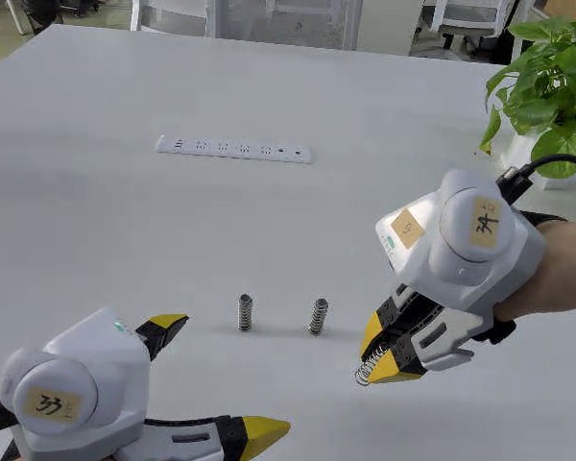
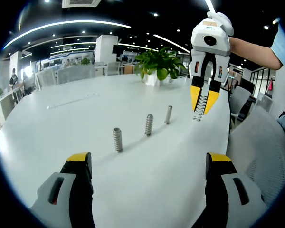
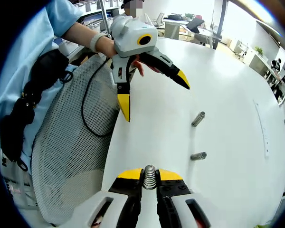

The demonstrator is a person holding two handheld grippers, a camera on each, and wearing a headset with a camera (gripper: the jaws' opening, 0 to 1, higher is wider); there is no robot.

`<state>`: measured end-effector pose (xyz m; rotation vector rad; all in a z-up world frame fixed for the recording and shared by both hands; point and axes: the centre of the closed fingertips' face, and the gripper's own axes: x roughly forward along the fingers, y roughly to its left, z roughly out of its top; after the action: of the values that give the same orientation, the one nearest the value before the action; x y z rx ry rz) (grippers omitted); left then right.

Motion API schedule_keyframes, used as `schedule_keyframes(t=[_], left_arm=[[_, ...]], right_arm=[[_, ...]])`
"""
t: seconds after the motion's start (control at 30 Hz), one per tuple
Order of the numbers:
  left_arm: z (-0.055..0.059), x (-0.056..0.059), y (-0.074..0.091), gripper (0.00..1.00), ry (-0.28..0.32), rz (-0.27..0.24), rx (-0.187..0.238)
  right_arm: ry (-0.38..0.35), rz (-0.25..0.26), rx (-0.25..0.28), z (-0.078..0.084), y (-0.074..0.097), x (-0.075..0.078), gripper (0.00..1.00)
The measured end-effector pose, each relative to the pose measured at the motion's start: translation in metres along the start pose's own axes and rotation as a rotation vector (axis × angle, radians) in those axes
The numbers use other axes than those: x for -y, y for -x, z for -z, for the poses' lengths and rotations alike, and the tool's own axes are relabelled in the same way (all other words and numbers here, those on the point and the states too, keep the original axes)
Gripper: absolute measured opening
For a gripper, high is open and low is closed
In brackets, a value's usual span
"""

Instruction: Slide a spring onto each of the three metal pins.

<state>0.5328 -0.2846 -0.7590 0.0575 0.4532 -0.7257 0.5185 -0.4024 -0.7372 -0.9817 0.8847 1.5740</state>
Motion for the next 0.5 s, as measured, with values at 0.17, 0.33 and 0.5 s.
schedule_keyframes(t=[0.17,0.33,0.5], left_arm=[[-0.001,-0.001,-0.001,0.99,0.016,-0.006,0.008],[-0.003,-0.001,-0.002,0.99,0.022,-0.013,0.015],[-0.001,-0.003,-0.003,0.99,0.022,-0.025,0.013]], right_arm=[[-0.014,0.049,-0.034,0.011,0.006,0.014,0.07],[-0.021,0.087,-0.06,0.021,0.015,0.03,0.07],[-0.009,0.118,-0.094,0.028,0.022,0.04,0.07]])
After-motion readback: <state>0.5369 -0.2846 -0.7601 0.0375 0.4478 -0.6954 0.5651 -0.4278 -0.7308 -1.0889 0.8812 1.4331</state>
